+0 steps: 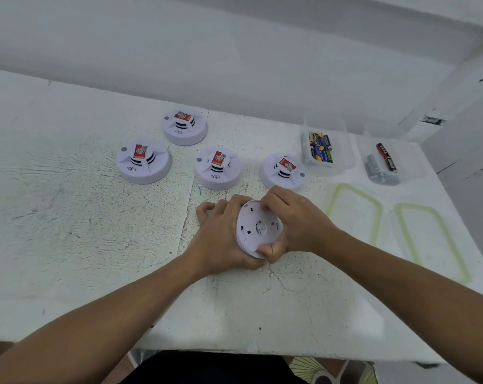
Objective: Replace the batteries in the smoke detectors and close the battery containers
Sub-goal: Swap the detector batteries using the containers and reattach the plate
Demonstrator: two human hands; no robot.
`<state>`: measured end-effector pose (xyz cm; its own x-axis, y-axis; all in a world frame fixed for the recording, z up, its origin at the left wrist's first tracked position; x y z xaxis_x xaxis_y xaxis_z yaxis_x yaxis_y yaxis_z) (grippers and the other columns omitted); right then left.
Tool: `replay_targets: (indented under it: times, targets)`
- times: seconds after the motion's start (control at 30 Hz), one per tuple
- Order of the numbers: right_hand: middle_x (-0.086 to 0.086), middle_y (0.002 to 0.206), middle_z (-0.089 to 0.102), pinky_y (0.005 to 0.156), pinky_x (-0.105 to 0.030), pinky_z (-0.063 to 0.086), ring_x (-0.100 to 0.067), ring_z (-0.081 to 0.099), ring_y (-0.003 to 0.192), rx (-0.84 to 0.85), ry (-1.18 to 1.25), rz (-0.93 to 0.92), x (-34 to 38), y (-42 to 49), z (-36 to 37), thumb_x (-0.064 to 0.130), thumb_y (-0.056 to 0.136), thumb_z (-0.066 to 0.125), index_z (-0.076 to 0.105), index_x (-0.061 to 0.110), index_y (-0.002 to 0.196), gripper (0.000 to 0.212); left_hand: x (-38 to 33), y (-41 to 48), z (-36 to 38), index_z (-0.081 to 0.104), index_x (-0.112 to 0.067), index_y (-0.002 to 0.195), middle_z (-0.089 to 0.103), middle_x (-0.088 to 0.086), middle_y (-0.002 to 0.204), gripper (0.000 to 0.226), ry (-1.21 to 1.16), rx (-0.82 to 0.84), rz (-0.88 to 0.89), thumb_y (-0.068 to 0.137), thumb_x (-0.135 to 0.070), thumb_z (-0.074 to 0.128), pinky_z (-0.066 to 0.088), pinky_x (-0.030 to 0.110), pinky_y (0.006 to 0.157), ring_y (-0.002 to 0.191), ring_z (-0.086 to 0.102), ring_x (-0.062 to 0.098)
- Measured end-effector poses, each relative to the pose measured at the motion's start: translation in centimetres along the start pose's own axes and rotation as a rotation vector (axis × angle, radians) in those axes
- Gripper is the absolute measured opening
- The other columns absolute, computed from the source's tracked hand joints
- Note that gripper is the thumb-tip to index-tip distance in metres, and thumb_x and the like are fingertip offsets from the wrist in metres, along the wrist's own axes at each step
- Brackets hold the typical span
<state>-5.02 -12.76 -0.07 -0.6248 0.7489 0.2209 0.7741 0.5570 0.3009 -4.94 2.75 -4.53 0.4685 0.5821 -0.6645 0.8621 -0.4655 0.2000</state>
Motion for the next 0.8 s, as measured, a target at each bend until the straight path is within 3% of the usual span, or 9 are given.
replay_targets:
  times: [0.13,0.3,0.43,0.5,0.6,0.7,0.8]
  targets:
    - [-0.006,0.08,0.053,0.05,-0.024,0.038,-0.017,0.045,0.064,-0.007,0.005,0.009,0.0,-0.2,0.1,0.065,0.061,0.061,0.055,0.003,0.085,0.067,0.0,-0.1,0.1,0.035,-0.038,0.12,0.041,-0.025,0.108,0.088,0.018,-0.008,-0.003,0.046,-0.06,0.078,0.017,0.028,0.092,0.097,0.048,0.002]
    - [-0.002,0.092,0.056,0.059,-0.031,0.051,-0.015,0.052,0.075,-0.015,0.135,0.135,0.0,-1.5,0.1,0.056,0.062,0.069,0.059,0.007,0.098,0.062,-0.1,0.0,-0.3,0.035,-0.042,0.117,0.04,-0.027,0.104,0.084,-0.043,0.056,-0.043,0.043,-0.066,0.065,0.017,0.025,0.095,0.1,0.047,-0.001]
    - [0.007,0.113,0.06,0.085,-0.024,0.053,-0.005,0.058,0.1,-0.039,0.432,0.352,0.1,-3.2,-0.2,0.042,0.07,0.078,0.061,0.014,0.115,0.055,-0.1,0.2,-0.8,0.037,-0.044,0.112,0.041,-0.032,0.107,0.08,-0.163,0.091,-0.117,0.043,-0.062,0.073,0.02,0.025,0.102,0.108,0.04,-0.012]
    - [0.007,0.121,0.061,0.092,-0.028,0.053,-0.005,0.058,0.11,-0.063,0.649,0.49,0.2,-4.0,-0.1,0.028,0.076,0.078,0.061,0.015,0.121,0.049,-0.1,0.2,-1.1,0.039,-0.047,0.107,0.044,-0.033,0.106,0.077,-0.244,0.109,-0.196,0.045,-0.051,0.084,0.026,0.027,0.104,0.11,0.037,-0.013]
    - [0.003,0.127,0.061,0.098,-0.032,0.05,-0.01,0.057,0.118,-0.121,0.904,0.576,0.5,-4.5,-0.1,0.021,0.084,0.068,0.063,0.015,0.12,0.037,-0.1,0.3,-1.9,0.049,-0.049,0.101,0.059,-0.023,0.106,0.071,-0.445,0.102,-0.283,0.044,-0.044,0.09,0.046,0.041,0.096,0.107,0.055,0.002]
    - [0.002,0.13,0.06,0.094,-0.026,0.049,-0.012,0.056,0.121,-0.147,1.068,0.557,1.2,-4.2,-0.9,0.031,0.08,0.066,0.062,0.014,0.121,0.045,-0.1,0.5,-2.4,0.063,-0.03,0.103,0.07,0.002,0.106,0.056,-0.768,0.138,-0.29,0.053,-0.036,0.085,0.052,0.048,0.086,0.1,0.064,0.024]
    - [0.003,0.123,0.063,0.093,-0.03,0.051,-0.016,0.059,0.117,-0.142,1.065,0.521,1.7,-3.6,-1.5,0.03,0.076,0.072,0.062,0.02,0.119,0.045,-1.8,0.6,-3.7,0.064,-0.004,0.105,0.073,0.008,0.095,0.067,-0.89,0.184,-0.312,0.063,-0.055,0.073,0.051,0.03,0.08,0.089,0.067,0.021]
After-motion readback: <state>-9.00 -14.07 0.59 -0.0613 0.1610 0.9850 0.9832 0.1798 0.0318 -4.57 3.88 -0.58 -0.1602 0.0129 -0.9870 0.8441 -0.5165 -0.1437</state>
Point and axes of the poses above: each hand's wrist, its own y-axis towards the middle knuckle, its own z-axis out of the palm, x = y × z, the point moved 3 cm from there along y, towards the middle knuckle
